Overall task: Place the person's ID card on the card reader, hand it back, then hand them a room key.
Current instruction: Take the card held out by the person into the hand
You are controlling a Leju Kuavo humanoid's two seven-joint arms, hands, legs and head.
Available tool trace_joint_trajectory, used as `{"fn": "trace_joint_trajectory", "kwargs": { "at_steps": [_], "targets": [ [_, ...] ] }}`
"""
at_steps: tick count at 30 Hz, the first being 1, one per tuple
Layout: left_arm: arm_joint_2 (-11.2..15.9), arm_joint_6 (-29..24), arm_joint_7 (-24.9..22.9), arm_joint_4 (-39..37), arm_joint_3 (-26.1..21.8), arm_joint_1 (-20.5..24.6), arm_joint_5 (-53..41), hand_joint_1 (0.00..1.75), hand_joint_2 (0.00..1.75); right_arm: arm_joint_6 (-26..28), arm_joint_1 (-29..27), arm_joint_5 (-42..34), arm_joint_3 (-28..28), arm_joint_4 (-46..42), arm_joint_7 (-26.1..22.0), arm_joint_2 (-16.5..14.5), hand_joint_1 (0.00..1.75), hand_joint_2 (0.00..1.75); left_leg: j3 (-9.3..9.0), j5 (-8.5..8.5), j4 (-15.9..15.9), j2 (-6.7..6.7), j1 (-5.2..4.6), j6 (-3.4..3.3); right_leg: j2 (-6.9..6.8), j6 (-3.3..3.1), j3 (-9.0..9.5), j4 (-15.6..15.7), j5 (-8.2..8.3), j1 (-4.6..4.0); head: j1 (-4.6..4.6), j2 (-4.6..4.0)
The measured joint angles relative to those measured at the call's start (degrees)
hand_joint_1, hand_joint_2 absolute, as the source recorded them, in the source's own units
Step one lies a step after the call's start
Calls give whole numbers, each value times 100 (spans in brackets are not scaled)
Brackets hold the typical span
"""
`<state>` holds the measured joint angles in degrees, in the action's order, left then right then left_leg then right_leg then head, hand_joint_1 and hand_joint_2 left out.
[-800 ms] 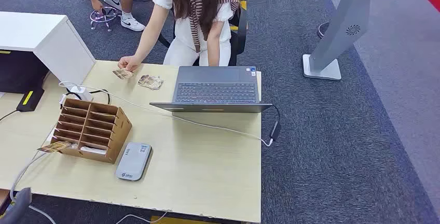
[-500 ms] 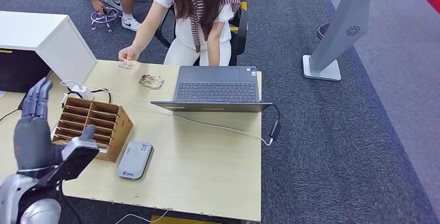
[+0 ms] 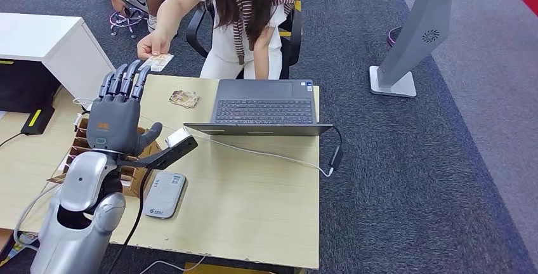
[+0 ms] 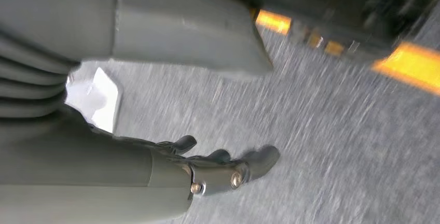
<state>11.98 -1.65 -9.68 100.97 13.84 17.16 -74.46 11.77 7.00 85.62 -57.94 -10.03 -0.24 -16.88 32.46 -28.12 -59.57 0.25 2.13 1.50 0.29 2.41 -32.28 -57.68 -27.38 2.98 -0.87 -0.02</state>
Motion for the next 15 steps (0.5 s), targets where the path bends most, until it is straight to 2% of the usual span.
{"fn": "trace_joint_trajectory", "kwargs": {
  "at_steps": [3,8,12,15],
  "targets": [
    [148,-147,-73,-511,41,343,91,0,175,-369,11,70,107,-36,-47,67,0,175,7,6,-1,10,0,-2,11,1,-14,0,8,0,3,0],
    [95,-66,-298,-1135,129,811,-134,0,175,-313,150,63,231,-53,72,0,0,175,15,13,-1,10,0,-9,10,3,-20,1,15,0,4,0],
    [-9,-51,-427,-1406,224,957,-230,0,175,-245,192,65,287,-52,80,-50,0,175,19,13,-1,9,-2,-9,10,2,-20,1,17,1,4,0],
    [34,-213,-775,-1586,213,916,-257,0,175,-244,176,223,375,-48,-46,-56,0,175,25,12,2,17,-2,-8,17,2,-20,0,17,1,7,0]
  ]
}}
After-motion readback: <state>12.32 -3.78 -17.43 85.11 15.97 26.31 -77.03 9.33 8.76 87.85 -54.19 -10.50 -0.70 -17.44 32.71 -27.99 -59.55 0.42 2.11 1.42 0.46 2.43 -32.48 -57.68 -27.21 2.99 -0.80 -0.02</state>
